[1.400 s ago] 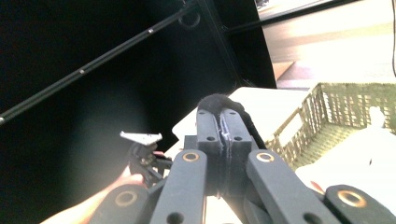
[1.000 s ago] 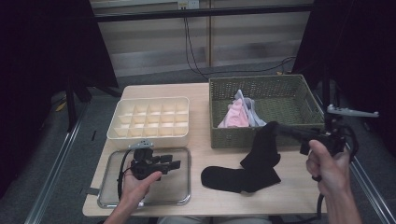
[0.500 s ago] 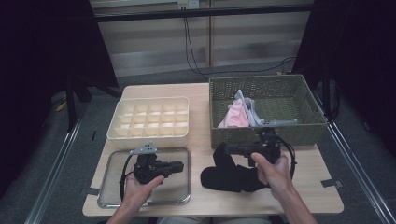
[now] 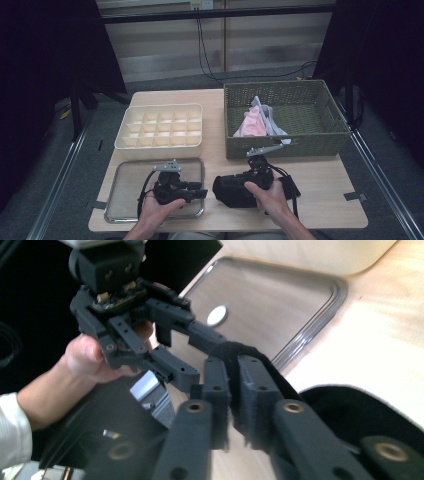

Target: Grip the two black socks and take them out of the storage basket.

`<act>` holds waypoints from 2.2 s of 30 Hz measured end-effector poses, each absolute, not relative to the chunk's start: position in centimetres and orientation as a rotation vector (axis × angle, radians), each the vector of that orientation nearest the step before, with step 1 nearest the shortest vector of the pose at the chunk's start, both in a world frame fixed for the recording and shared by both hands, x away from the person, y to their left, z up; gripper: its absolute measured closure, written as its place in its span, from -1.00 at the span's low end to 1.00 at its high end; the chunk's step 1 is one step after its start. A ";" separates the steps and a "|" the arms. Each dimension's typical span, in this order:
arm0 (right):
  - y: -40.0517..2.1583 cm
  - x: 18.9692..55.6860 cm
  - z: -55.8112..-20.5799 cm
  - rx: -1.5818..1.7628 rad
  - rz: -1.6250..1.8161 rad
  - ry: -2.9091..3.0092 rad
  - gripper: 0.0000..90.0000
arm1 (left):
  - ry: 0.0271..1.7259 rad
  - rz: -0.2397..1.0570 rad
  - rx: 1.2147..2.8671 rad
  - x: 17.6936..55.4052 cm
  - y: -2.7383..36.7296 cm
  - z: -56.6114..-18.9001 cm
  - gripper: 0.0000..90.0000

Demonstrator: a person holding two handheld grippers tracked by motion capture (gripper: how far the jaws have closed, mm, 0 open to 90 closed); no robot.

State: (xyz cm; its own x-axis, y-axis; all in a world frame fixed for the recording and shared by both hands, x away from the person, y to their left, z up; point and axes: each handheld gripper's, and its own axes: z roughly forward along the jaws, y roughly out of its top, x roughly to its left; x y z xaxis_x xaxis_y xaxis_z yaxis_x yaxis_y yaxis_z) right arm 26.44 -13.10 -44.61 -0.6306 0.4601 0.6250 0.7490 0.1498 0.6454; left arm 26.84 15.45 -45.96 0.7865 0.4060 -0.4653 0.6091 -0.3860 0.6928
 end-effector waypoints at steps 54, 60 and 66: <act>-25.0 25.9 -47.1 -1.532 -1.345 -2.147 0.91 | 0.797 -0.353 2.132 27.9 11.0 -47.9 -0.23; -25.1 25.2 -46.7 -1.521 -1.367 -2.141 0.91 | 0.761 -0.323 2.196 27.7 10.3 -48.3 0.19; -25.0 25.3 -46.8 -1.520 -1.365 -2.137 0.90 | 0.740 -0.310 2.257 27.6 9.7 -48.8 0.58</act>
State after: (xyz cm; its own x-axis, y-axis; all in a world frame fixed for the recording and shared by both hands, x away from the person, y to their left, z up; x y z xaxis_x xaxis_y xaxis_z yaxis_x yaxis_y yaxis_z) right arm 25.26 -24.97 -46.79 -0.4588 0.6519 0.6038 0.8220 0.0534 0.5669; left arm 27.58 9.72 -48.79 0.8054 0.4168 -0.4213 0.5927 -0.5687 0.5703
